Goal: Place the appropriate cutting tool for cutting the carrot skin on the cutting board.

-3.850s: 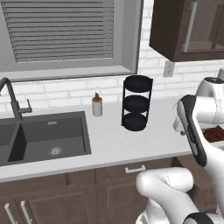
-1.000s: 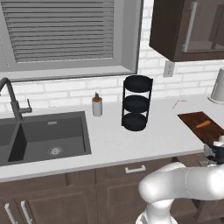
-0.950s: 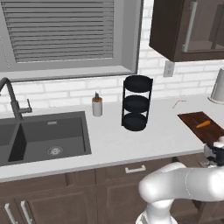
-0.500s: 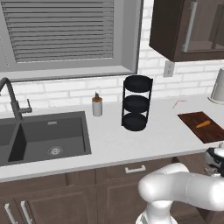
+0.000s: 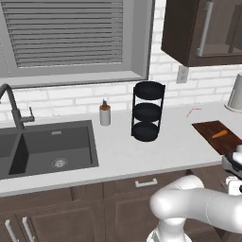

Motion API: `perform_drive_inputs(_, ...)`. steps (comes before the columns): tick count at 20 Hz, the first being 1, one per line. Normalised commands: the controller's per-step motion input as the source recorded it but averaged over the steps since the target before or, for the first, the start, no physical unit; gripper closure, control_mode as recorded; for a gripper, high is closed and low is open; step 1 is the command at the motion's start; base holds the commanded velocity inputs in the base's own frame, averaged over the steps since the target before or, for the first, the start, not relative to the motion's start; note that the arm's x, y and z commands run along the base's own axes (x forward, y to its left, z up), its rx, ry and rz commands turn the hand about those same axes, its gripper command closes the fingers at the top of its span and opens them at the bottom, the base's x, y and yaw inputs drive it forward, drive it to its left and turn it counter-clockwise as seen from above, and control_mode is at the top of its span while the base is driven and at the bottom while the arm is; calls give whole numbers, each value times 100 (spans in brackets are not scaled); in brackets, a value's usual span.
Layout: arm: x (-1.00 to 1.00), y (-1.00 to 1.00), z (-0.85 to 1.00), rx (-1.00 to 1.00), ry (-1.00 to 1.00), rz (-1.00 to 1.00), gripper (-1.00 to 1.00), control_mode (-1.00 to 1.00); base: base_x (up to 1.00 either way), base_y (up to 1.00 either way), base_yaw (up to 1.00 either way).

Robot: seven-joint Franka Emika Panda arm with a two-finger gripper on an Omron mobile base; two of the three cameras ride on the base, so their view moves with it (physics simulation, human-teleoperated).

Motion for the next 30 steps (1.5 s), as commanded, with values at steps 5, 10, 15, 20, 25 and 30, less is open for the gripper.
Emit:
perform_drive_inputs(5,62,-17,-11,1,-12,3,-100,-100,0,0,0)
perform_drive_inputs(10,24,-19,-34,0,-10,3,-100,-100,0,0,0)
perform_drive_inputs(15,18,-5,-44,0,-13,0,-100,-100,0,0,0)
perform_drive_inputs(20,23,0,-32,1,-9,0,-100,-100,0,0,0)
perform_drive_inputs(25,3,0,-34,0,-5,0,-100,-100,0,0,0)
perform_drive_inputs(30,0,1,-47,0,0,0,100,-100,0,0,0)
